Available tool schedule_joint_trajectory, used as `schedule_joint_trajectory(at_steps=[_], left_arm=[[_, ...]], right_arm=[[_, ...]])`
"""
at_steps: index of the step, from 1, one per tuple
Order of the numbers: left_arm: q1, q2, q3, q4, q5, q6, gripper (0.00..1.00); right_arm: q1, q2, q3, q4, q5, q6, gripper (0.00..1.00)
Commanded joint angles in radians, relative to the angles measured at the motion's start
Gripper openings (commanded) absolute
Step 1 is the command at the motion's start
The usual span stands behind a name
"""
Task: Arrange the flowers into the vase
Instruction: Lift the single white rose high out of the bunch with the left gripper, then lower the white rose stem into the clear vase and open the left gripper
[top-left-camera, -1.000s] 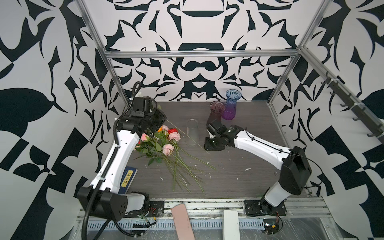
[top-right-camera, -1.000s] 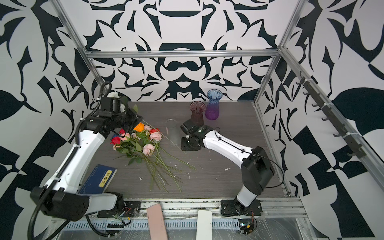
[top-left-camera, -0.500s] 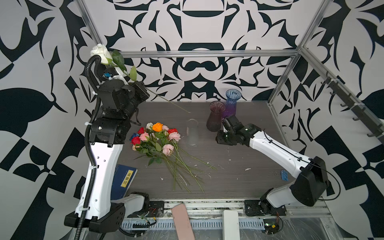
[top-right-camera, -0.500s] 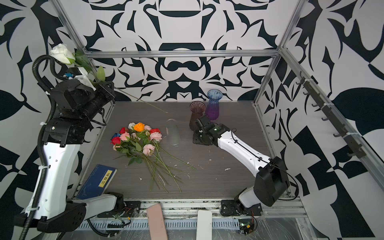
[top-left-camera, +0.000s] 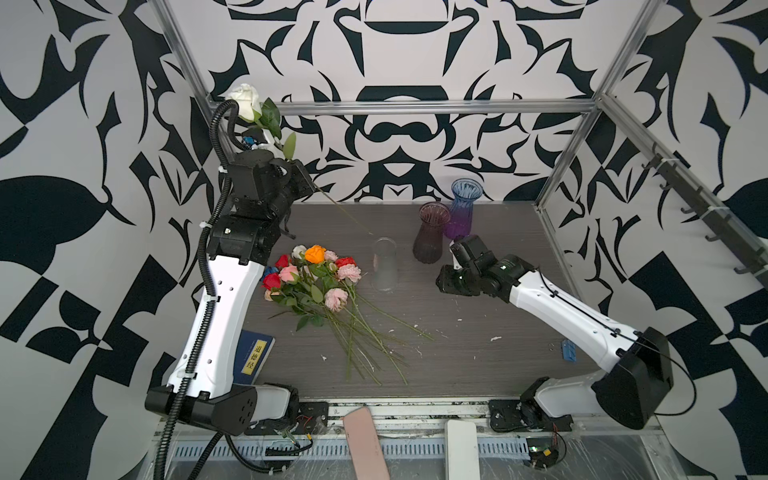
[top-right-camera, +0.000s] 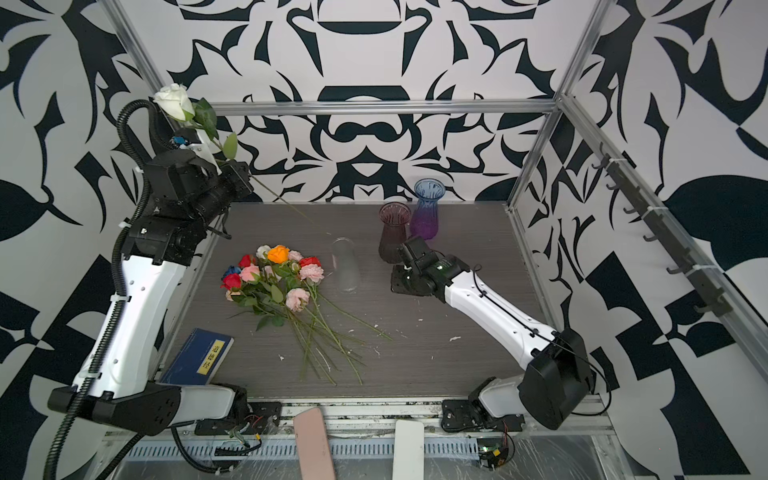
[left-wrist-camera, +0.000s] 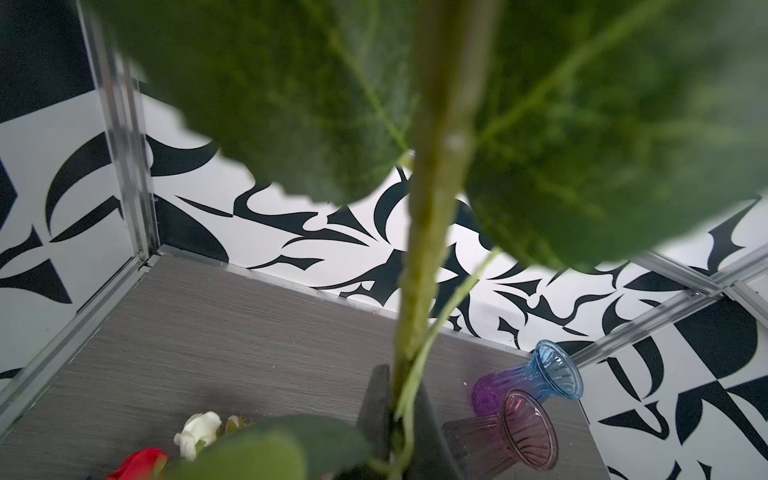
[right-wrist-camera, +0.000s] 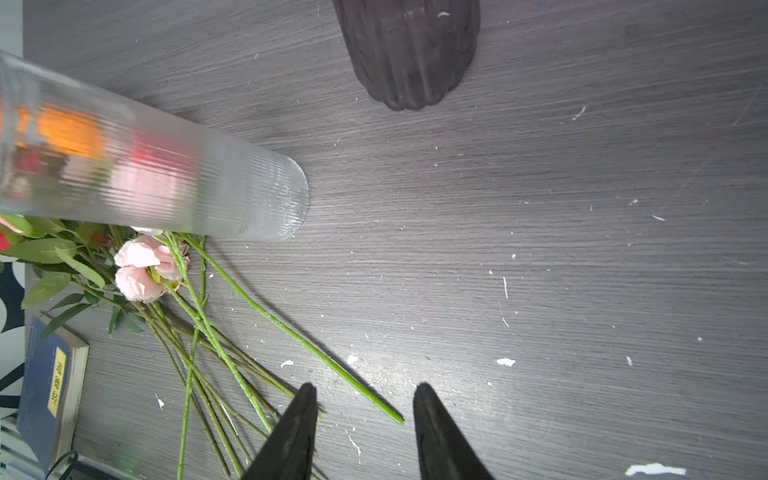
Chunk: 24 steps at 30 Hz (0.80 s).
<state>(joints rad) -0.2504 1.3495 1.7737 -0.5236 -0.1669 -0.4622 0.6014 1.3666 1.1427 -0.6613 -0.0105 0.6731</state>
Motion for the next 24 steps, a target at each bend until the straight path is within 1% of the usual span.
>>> schedule_joint_trajectory(at_steps=[1,5,8,13,17,20,24], left_arm=[[-0.029,0.009,0.001,0.038,0.012,0.021,0.0],[-0.066,0.022,0.01,0.026,-0.009,0.048,0.0],[-0.08,0.02,-0.004,0.023,0.004,0.069,0.0],[-0.11,0.025,-0.012,0.005,-0.017,0.102,0.0],[-0.121,0.05,-0.018,-0.027,-0.001,0.111,0.0],[-0.147,0.064,-0.034,-0.026,-0.001,0.131,0.0],[-0.211,0.11,-0.016,-0.045,-0.015,0.213,0.01]], right_arm=[[-0.008,-0.032,-0.017,0.014,-0.003,-0.006,0.42],[-0.012,-0.052,-0.034,0.014,-0.005,-0.006,0.42],[-0.02,-0.065,-0.045,0.014,-0.006,-0.008,0.43],[-0.035,-0.078,-0.055,0.012,-0.014,-0.013,0.42],[-0.039,-0.078,-0.051,0.012,-0.018,-0.014,0.42],[-0.04,-0.088,-0.056,0.012,-0.014,-0.012,0.43],[-0.041,-0.105,-0.078,0.012,-0.008,-0.004,0.43]])
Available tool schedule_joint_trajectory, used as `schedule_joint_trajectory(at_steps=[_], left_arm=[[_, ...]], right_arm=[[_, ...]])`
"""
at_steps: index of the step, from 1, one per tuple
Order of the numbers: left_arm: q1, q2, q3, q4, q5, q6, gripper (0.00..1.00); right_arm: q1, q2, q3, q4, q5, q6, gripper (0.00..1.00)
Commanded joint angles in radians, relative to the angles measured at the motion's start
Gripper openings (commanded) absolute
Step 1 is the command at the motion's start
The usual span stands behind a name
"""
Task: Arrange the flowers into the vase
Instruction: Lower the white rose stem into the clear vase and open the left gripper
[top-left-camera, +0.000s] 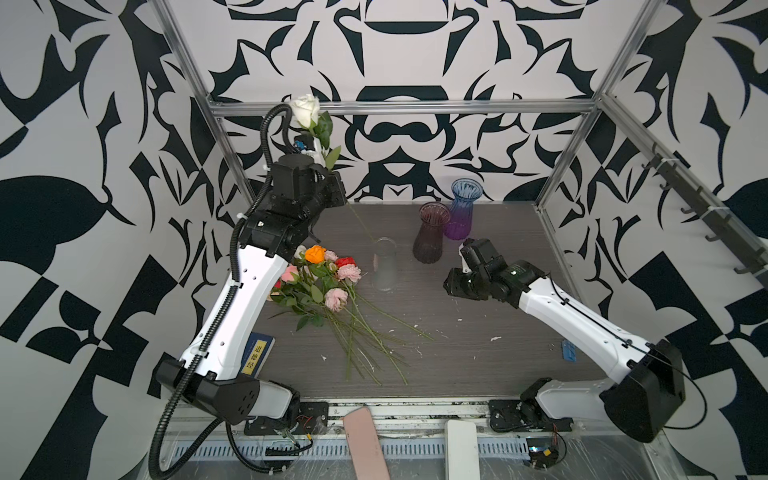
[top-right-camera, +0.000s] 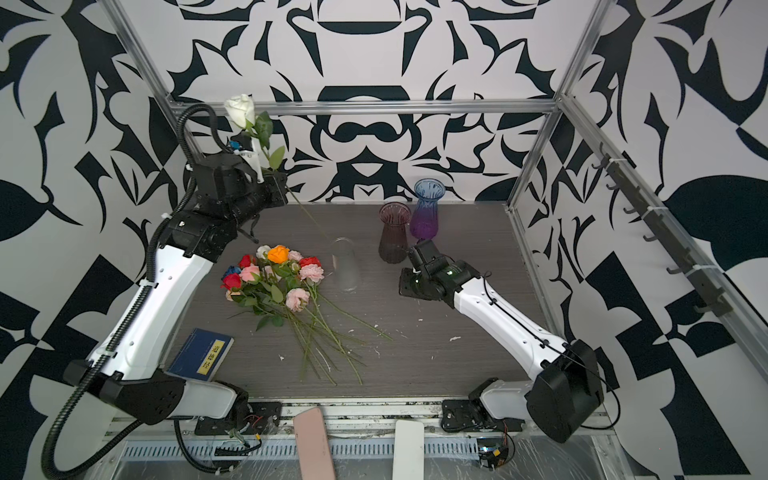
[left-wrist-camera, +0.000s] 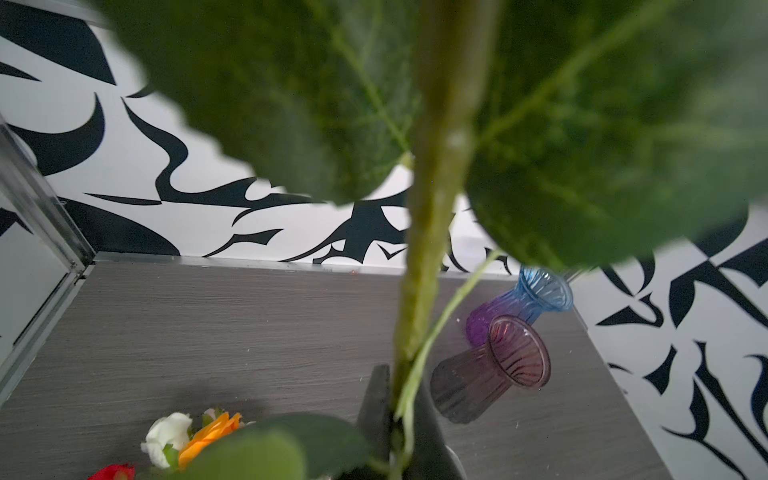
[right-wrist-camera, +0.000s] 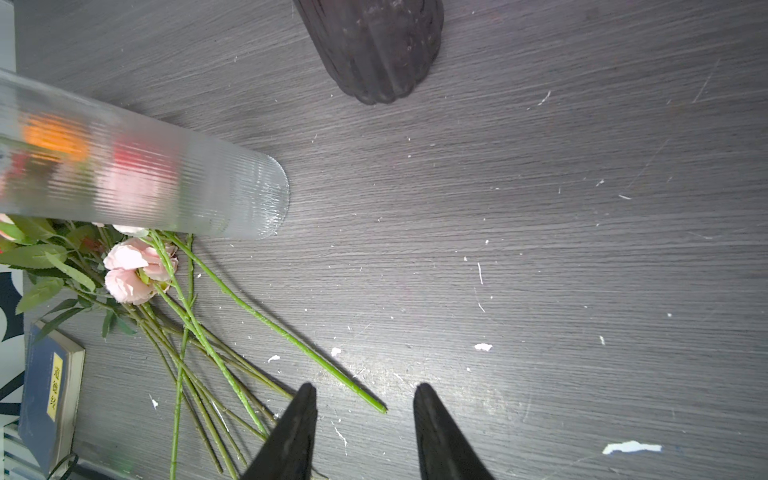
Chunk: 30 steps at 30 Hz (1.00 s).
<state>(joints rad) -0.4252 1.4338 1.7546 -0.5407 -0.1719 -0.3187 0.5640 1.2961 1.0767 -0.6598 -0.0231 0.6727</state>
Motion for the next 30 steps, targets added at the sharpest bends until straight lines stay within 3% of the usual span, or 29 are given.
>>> schedule_joint_trajectory(at_steps=[1,3,5,7,17,23,27,30], left_arm=[[-0.054,0.045,0.015,-0.042,-0.017,0.093,0.05],[-0.076,0.084,0.049,-0.082,-0.015,0.118,0.18],[-0.078,0.118,0.073,-0.119,0.016,0.116,0.52],[-0.078,0.128,0.063,-0.122,0.036,0.11,0.65],[-0.078,0.039,-0.087,-0.057,0.064,0.079,0.68],[-0.078,-0.1,-0.271,-0.004,0.06,0.042,0.7],[-0.076,-0.214,-0.375,0.013,0.021,-0.051,0.78],[-0.061,-0.271,-0.435,-0.004,0.004,-0.185,1.0]], right_arm=[[-0.003,-0.04,-0.019,0.011,0.006,-0.001,0.42],[-0.005,-0.048,-0.032,0.012,0.006,0.008,0.43],[-0.006,-0.055,-0.042,0.017,0.006,0.014,0.43],[-0.006,-0.06,-0.049,0.021,0.006,0.017,0.42],[-0.006,-0.088,-0.087,0.016,0.0,0.038,0.43],[0.003,-0.107,-0.162,0.064,-0.037,0.105,0.43],[0.029,-0.083,-0.185,0.12,-0.118,0.125,0.44],[0.033,-0.018,-0.175,0.141,-0.216,0.087,0.45]])
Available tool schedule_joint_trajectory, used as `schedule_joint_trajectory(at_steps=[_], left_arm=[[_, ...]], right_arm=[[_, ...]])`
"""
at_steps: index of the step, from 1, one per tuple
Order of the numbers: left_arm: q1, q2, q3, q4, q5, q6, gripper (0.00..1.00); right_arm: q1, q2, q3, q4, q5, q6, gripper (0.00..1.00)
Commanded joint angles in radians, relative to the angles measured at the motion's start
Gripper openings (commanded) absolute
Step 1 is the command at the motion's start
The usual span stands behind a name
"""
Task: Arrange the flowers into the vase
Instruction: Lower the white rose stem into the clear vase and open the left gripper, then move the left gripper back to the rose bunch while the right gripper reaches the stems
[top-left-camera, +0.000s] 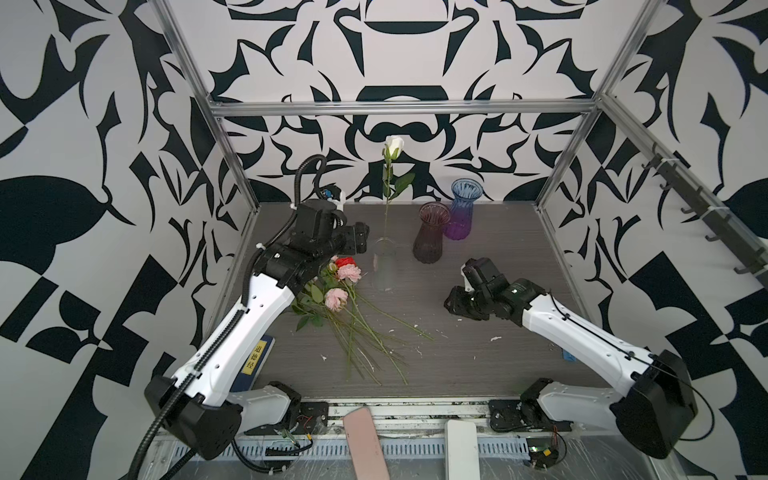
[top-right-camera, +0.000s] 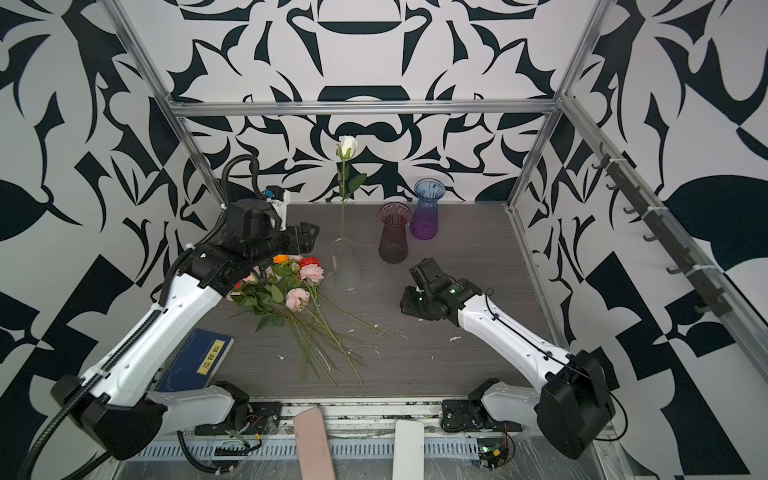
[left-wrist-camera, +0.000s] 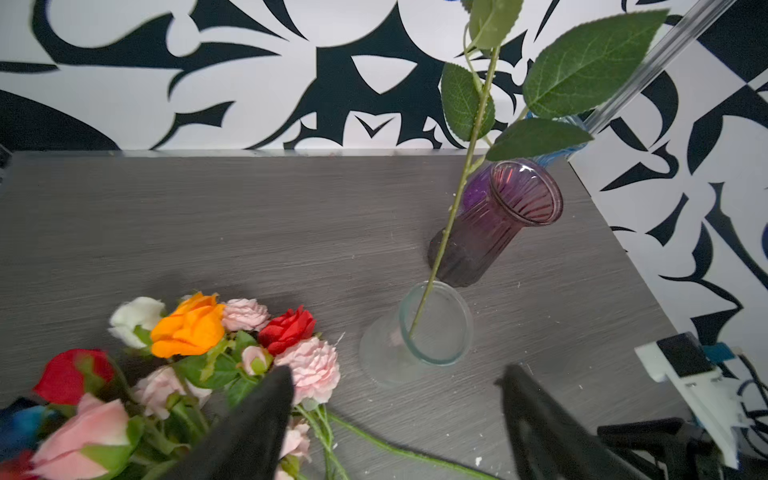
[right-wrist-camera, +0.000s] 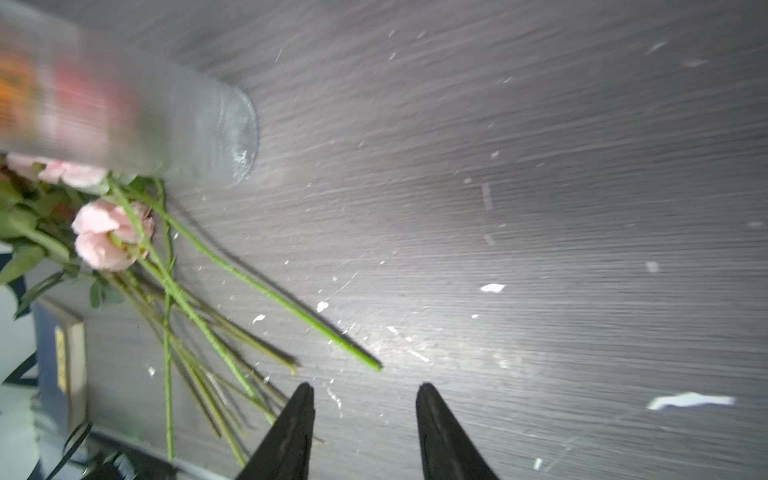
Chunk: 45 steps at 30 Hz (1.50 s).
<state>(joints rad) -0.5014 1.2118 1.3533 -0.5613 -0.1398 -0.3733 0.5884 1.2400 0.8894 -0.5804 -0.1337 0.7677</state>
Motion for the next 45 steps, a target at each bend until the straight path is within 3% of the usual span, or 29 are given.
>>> schedule_joint_trajectory(at_steps=[1,7,10,13,20,24,27,32,36,40,45], left_arm=[[0.028,-0.063,-0.051,0.005,-0.009,-0.187,1.0],[0.038,-0.161,-0.184,-0.105,-0.027,-0.555,0.99],[0.038,-0.22,-0.274,-0.153,-0.028,-0.702,0.99],[0.036,-0.277,-0.346,-0.189,-0.02,-0.773,0.99],[0.004,-0.312,-0.379,-0.237,-0.005,-0.761,0.99],[0.005,-0.222,-0.38,-0.222,0.052,-0.658,0.99],[0.006,-0.155,-0.377,-0.258,0.03,-0.618,0.99],[0.014,-0.121,-0.393,-0.32,0.0,-0.766,0.99],[0.043,-0.111,-0.419,-0.249,0.005,-0.771,0.99],[0.06,-0.121,-0.433,-0.301,0.034,-0.852,0.99],[0.061,-0.204,-0.489,-0.154,0.103,-0.789,0.99]], right_arm=[[0.009,0.064,0.021,0.061,-0.137,-0.029,0.45],[0.013,0.137,0.04,0.007,-0.306,-0.102,0.46],[0.024,0.065,-0.064,0.051,-0.335,-0.078,0.46],[0.051,0.0,-0.168,0.104,-0.337,-0.039,0.45],[0.157,0.046,-0.156,0.121,-0.298,-0.031,0.47],[0.238,0.168,-0.015,0.09,-0.239,-0.067,0.47],[0.297,0.276,0.068,0.115,-0.197,-0.084,0.46],[0.361,0.42,0.256,0.069,-0.184,-0.1,0.45],[0.375,0.537,0.385,-0.004,-0.167,-0.162,0.43],[0.385,0.626,0.519,-0.117,-0.197,-0.23,0.38],[0.389,0.701,0.615,-0.193,-0.196,-0.272,0.4]])
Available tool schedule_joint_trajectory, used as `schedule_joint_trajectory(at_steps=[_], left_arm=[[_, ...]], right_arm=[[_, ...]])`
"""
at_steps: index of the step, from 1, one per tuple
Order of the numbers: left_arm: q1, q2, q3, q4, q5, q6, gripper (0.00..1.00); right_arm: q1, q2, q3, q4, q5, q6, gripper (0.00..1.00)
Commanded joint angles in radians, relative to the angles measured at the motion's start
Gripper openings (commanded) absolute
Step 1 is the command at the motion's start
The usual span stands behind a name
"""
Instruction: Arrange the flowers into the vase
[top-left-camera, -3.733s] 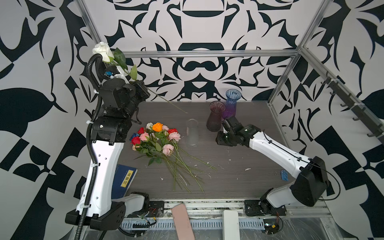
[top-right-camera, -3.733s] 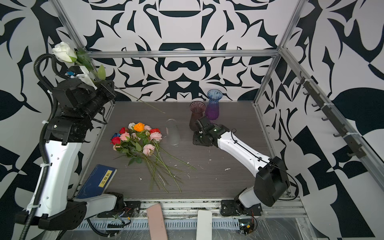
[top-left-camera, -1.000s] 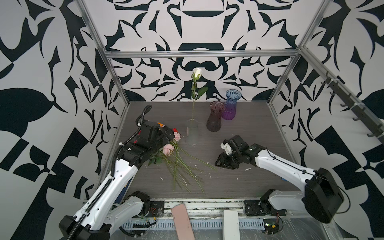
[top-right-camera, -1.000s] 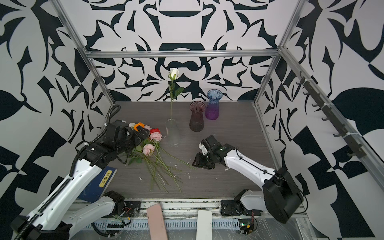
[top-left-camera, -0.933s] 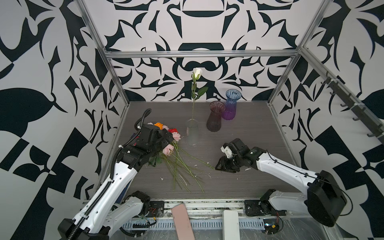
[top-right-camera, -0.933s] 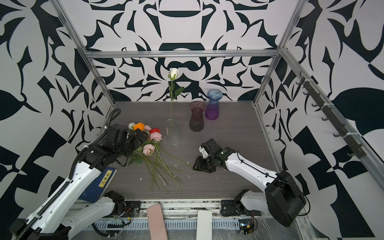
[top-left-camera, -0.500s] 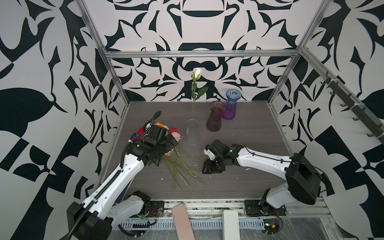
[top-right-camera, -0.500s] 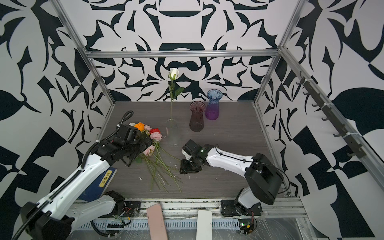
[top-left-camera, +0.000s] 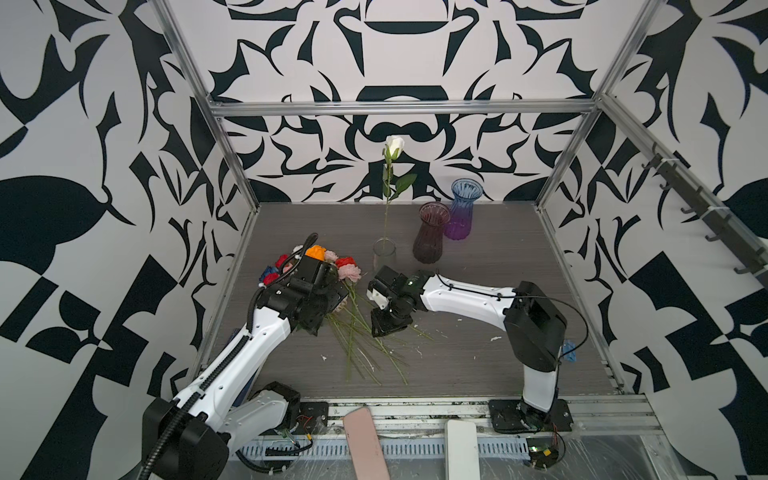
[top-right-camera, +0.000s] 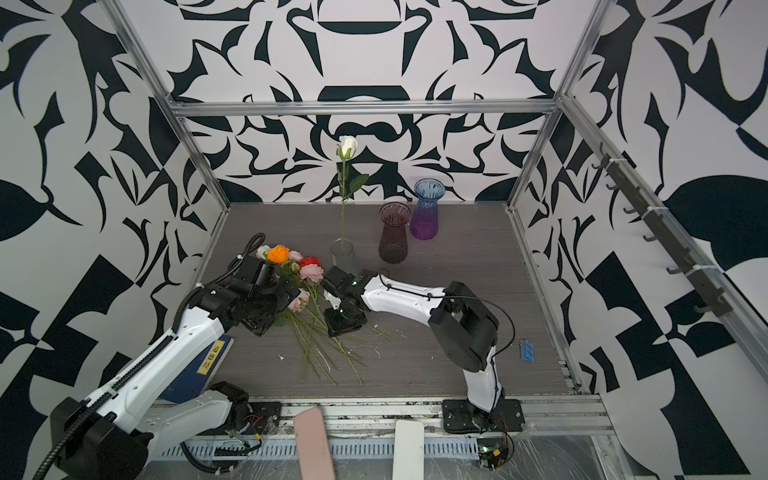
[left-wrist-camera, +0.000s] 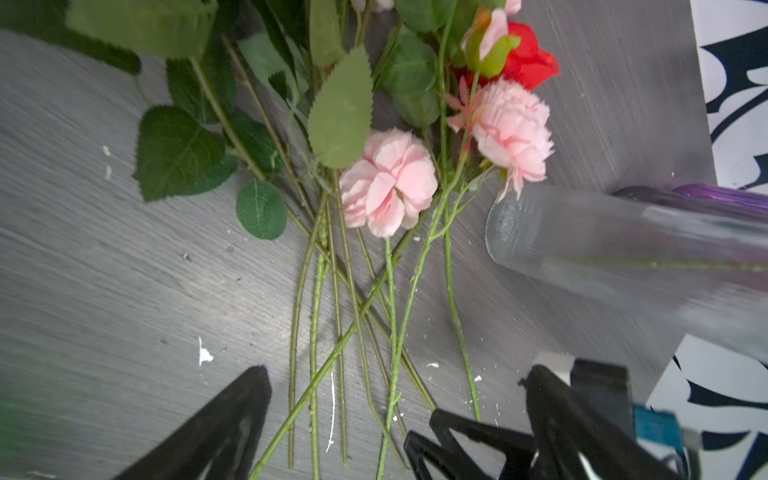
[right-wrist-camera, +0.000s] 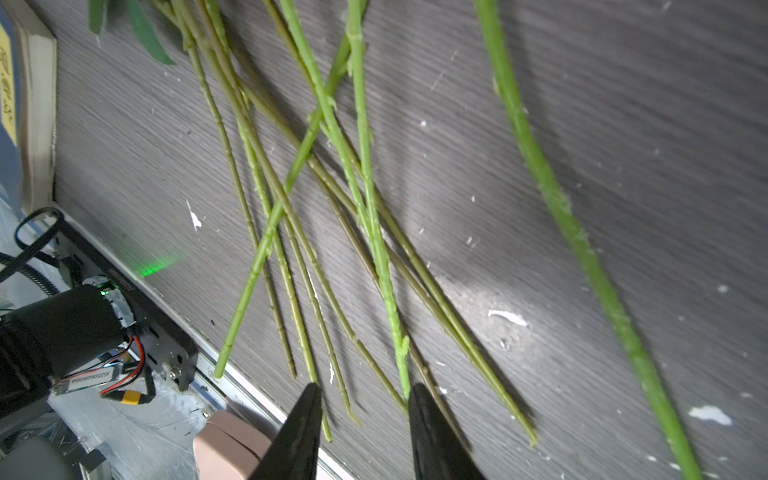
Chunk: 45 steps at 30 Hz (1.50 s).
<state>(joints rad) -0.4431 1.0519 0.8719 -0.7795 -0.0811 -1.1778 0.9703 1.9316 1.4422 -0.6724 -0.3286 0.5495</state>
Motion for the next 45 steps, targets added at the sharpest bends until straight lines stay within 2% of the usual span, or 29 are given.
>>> schedule_joint_trajectory(at_steps=[1,8,13,17,23,30,35,45], left_arm=[[0.003,-0.052,0.001,0.083,0.066,0.041,0.99],[0.003,-0.051,0.025,0.178,0.184,0.132,1.0],[0.003,-0.049,0.031,0.205,0.224,0.205,0.99],[0.01,-0.031,0.042,0.209,0.269,0.224,0.99],[0.024,-0.012,0.053,0.218,0.32,0.232,0.99],[0.03,-0.024,0.067,0.157,0.333,0.258,0.99],[0.037,-0.006,0.084,0.144,0.353,0.273,0.99],[0.04,0.036,0.167,0.193,0.302,0.291,1.0]], right_arm=[[0.008,0.018,0.068,-0.103,-0.013,-0.057,0.4],[0.03,0.06,0.092,-0.08,-0.064,-0.064,0.39],[0.052,0.096,0.123,-0.051,-0.049,-0.02,0.39],[0.052,0.122,0.134,-0.045,-0.032,0.01,0.39],[0.052,0.181,0.192,-0.066,0.004,-0.014,0.36],[0.07,0.208,0.191,-0.024,0.037,-0.008,0.31],[0.084,0.212,0.213,-0.033,0.047,-0.012,0.22],[0.091,0.133,0.305,-0.159,0.058,0.007,0.07]])
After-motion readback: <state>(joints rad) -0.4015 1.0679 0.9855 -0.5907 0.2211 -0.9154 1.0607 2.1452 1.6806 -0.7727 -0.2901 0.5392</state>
